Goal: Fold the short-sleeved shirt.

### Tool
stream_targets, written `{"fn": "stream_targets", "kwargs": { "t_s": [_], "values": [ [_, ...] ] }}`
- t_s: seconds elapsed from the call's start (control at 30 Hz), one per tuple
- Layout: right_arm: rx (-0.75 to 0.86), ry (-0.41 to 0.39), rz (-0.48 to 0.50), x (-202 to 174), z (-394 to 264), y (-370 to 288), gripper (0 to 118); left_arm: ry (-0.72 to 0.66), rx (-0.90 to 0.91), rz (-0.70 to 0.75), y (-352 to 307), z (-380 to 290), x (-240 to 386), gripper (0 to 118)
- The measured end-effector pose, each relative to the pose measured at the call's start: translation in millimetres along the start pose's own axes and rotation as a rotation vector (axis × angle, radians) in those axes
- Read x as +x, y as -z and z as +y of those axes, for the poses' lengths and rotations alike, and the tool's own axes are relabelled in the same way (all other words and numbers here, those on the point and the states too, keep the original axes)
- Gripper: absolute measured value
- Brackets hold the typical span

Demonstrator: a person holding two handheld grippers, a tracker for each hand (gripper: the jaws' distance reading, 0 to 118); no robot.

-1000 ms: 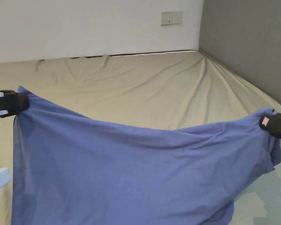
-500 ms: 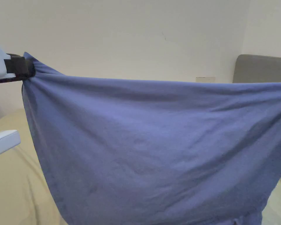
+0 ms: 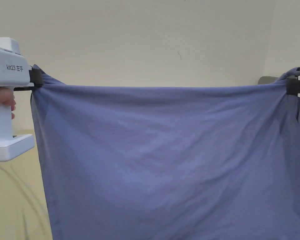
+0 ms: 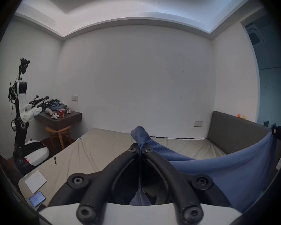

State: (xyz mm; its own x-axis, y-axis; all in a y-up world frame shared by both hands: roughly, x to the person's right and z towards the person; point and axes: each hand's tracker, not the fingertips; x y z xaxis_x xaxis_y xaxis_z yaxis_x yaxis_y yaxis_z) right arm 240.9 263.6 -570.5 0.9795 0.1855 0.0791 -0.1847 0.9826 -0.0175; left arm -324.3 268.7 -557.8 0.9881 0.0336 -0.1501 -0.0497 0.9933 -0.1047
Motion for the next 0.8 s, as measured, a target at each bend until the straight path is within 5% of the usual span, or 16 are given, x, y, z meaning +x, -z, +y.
{"fn": "stream_targets", "kwargs": {
  "t_s": [0.53, 0.8],
  "values": [
    [0.058, -0.051, -0.156, -38.0, -7.6, 179.9, 5, 0.079, 0.067, 0.069, 153.9, -2.0, 39.6, 0],
    [-0.065, -0.067, -0.095, -47.8, -123.6, 207.8, 5, 0.152, -0.087, 0.023, 187.2, -94.1, 46.1, 0]
  ]
}}
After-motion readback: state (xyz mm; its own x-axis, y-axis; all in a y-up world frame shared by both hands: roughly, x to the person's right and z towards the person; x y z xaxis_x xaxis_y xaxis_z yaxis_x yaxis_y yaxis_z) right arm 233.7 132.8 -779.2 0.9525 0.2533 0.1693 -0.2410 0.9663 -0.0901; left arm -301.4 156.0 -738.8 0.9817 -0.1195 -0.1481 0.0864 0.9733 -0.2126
